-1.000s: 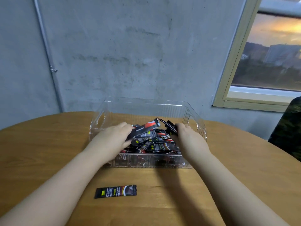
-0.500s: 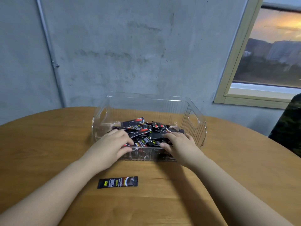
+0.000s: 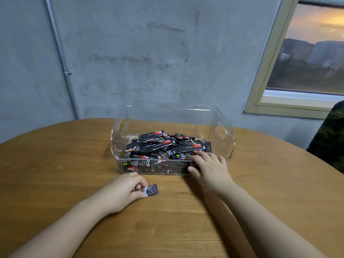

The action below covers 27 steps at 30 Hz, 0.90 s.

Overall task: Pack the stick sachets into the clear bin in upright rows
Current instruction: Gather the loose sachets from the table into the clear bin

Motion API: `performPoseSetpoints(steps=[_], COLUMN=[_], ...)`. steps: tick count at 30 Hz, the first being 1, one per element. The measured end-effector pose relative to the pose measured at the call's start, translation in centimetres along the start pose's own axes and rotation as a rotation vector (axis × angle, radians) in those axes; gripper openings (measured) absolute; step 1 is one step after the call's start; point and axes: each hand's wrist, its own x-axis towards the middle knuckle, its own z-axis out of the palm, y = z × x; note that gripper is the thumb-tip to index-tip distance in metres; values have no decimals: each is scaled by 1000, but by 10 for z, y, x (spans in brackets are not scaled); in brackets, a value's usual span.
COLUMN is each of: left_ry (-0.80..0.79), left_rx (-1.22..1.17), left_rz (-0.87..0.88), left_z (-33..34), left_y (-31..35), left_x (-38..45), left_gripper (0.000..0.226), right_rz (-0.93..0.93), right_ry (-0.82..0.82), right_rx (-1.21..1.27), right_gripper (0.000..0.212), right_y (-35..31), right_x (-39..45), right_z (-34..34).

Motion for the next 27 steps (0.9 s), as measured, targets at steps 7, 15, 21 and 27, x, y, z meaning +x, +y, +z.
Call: performPoseSetpoints(steps=[7, 15, 21, 27], left_ry=[429, 387, 145, 18], left_rx=[-334, -66, 174, 148], left_rz=[147, -147, -245, -210], left_z=[-32, -51, -34, -24], left_y=[32, 30, 35, 55], left_x=[12, 57, 49, 22], left_gripper=[13, 19, 62, 75], right_rz=[-1, 22, -11, 32], right_ry=[16, 106, -61, -60], right_rx=[30, 51, 50, 316], right_gripper=[78, 42, 72, 30], right_y=[-3, -8, -10, -9], right_x=[-7, -28, -62, -72], right_z=[1, 0, -22, -59])
